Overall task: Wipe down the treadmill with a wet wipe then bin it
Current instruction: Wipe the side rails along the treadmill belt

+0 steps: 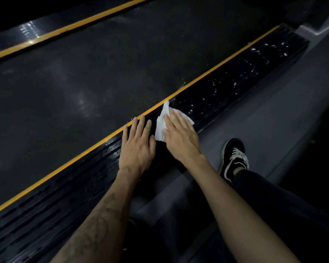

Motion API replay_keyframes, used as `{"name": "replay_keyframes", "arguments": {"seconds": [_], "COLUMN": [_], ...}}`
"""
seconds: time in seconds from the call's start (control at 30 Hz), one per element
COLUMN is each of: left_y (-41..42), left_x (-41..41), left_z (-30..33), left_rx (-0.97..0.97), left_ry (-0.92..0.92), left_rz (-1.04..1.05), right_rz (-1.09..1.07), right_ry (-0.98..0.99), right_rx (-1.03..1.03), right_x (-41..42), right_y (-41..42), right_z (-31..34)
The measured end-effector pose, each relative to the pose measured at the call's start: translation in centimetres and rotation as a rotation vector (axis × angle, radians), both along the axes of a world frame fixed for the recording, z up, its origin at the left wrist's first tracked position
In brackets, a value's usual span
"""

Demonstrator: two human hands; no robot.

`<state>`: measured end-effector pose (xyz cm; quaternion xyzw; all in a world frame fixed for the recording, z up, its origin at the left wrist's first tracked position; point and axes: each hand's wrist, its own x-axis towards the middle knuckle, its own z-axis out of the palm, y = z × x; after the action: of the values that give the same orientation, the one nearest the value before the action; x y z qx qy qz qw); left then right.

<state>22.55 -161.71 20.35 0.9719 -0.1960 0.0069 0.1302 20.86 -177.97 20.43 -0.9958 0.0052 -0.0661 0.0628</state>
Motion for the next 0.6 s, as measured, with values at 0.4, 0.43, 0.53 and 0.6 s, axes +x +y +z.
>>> {"name": "replay_keyframes", "arguments": {"seconds": [0.4, 0.43, 0.53, 0.6], "left_y": [-0.1, -0.1, -0.1, -0.2], "left_x": [0.0, 0.0, 0.0, 0.2], "left_z": [0.0, 0.0, 0.1, 0.1], "left_rx": [-0.005, -0.002, 0.002, -0.004], "left_ry": [-0.009, -0.008, -0.002, 0.001], "left_rz": [0.010, 0.011, 0.012, 0.013], "right_rz": [-0.072, -0.105, -0.171, -0.119], "right_ry": [-0.033, -0.023, -0.023, -0.043], "right_rx": [0.050, 0.041, -0.001, 0.006], "right_x": [-0.3, -0.5, -2.1, -2.0], "right_y": [-1.0, -0.9, 1.3, 2.2], "right_z": [-0.2, -0.1, -0.3, -0.6]}}
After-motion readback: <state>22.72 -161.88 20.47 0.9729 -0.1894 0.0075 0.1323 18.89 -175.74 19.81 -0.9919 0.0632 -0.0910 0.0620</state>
